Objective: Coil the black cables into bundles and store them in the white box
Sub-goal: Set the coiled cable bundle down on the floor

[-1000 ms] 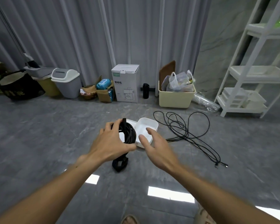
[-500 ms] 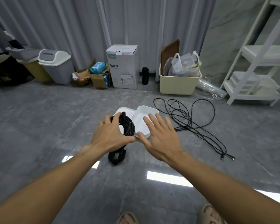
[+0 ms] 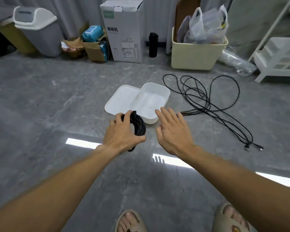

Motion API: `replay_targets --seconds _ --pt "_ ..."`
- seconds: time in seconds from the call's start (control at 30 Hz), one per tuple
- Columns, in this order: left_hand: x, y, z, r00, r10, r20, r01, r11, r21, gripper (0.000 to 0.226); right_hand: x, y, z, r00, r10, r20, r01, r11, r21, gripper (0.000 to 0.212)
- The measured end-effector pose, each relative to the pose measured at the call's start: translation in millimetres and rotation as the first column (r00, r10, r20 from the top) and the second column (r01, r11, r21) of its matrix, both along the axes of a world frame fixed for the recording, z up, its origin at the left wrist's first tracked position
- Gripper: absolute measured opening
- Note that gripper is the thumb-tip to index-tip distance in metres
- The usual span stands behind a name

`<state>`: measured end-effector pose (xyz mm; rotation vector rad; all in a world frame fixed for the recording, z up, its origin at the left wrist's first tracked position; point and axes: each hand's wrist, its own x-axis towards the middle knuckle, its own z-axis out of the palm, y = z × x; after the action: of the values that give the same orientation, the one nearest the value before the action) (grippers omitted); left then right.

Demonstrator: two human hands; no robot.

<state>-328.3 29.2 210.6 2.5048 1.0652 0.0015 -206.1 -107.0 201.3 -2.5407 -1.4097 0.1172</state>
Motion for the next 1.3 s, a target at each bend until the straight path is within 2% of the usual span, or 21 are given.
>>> replay_targets --seconds 0.3,0.47,0.57,0.73,0.97,1.3 --pt "34 0 -117 0.991 -0.069 -0.113 0.062 0.996 -0.063 0.102 20 13 -106 0.999 0.041 -0.023 -0.042 0.998 -0.045 0.057" --pt "53 9 -170 0.991 -0.084 -0.107 0.078 0.995 -0.06 0.092 27 21 -155 0.997 0.08 -0.001 -0.08 0.99 -0.117 0.058" --pt "61 16 -192 0.991 -0.079 -0.106 0.073 0.995 -0.061 0.094 32 24 -174 0.996 0.083 0.013 -0.081 0.987 -0.138 0.058" --pt "66 22 -216 0.991 -0.058 -0.12 0.044 0.993 -0.11 0.1 36 31 -192 0.998 0.069 -0.001 -0.068 0.984 -0.164 0.058" --pt "69 28 -231 0.988 -0.014 -0.151 0.002 0.997 -0.078 0.104 41 42 -204 0.998 0.056 -0.017 -0.058 0.98 -0.19 0.059" --pt "63 30 -240 0.994 -0.027 -0.102 0.018 0.996 -0.085 0.107 42 44 -209 0.999 0.033 -0.027 -0.038 0.974 -0.224 0.059"
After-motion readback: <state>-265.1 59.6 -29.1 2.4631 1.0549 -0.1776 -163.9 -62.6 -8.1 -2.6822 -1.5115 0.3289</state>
